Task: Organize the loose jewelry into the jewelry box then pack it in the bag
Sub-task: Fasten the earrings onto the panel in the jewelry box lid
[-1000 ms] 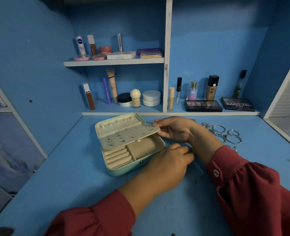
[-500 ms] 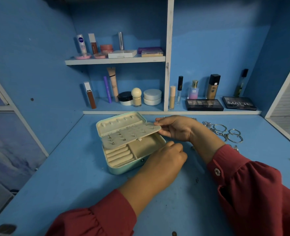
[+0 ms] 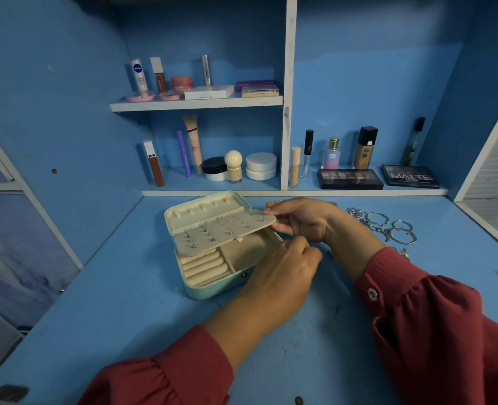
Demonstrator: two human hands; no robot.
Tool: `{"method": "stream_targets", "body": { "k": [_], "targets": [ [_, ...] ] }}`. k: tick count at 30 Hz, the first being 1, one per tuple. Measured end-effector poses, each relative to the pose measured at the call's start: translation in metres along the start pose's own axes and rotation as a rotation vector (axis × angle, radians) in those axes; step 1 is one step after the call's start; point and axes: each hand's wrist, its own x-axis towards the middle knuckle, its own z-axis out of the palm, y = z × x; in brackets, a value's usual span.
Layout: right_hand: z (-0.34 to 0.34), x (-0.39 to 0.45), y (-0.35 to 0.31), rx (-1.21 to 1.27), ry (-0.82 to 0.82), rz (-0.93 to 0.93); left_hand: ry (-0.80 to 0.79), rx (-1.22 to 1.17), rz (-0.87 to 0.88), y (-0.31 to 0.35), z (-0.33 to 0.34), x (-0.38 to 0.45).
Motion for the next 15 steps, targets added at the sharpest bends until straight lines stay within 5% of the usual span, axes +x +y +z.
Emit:
{"method": "stream_targets", "body": {
  "k": [15],
  "targets": [
    [-0.0013,0.0011,0.0007,0.011,-0.001,-0.002,-0.046,0.076,0.027,0.0037,-0.0042,-0.0011]
  ]
}}
